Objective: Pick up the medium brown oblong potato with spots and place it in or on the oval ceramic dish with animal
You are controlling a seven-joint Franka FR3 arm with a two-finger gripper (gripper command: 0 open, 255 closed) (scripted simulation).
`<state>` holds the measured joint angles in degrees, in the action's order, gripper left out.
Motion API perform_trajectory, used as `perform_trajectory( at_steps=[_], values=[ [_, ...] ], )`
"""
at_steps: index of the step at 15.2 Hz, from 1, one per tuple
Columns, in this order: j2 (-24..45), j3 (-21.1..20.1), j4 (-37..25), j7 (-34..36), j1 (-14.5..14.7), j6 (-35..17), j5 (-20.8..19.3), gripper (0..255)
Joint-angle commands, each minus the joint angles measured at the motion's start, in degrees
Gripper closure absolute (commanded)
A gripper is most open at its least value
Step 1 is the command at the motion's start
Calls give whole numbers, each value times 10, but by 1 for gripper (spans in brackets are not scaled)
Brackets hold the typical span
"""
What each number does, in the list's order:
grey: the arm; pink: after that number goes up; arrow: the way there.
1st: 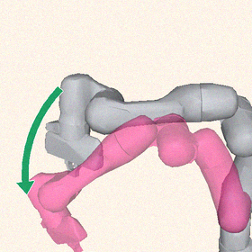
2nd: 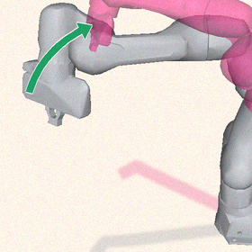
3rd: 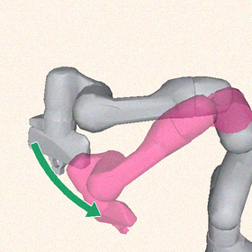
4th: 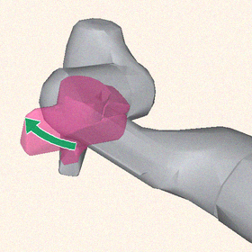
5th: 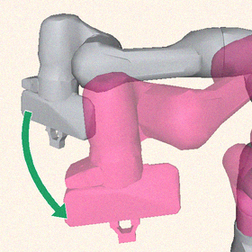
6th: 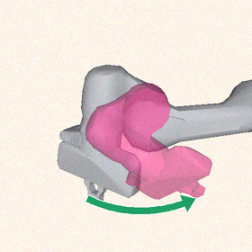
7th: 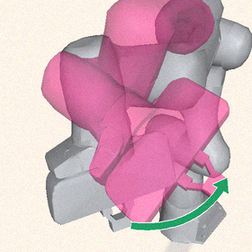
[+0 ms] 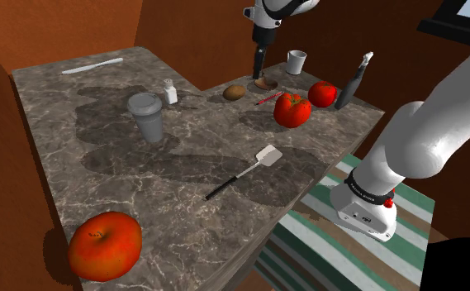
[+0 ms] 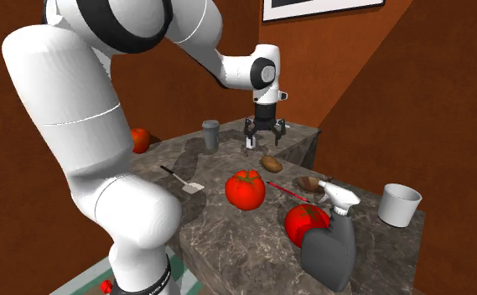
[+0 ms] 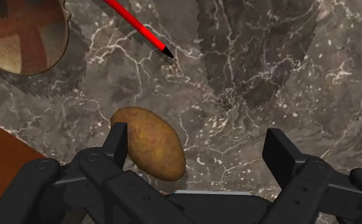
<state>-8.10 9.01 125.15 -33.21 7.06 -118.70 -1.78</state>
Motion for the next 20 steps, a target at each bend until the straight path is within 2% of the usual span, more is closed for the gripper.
perform_trajectory(
  at_steps=[1, 9, 16, 20],
  values=[
    [46, 1, -25, -35, 5, -22, 2, 0],
    [208, -15, -128, -147, 15, -82, 4, 0],
    [237, -16, -111, -150, 12, -129, 8, 0],
    [240, -16, -110, -150, 12, -132, 8, 0]
  ],
)
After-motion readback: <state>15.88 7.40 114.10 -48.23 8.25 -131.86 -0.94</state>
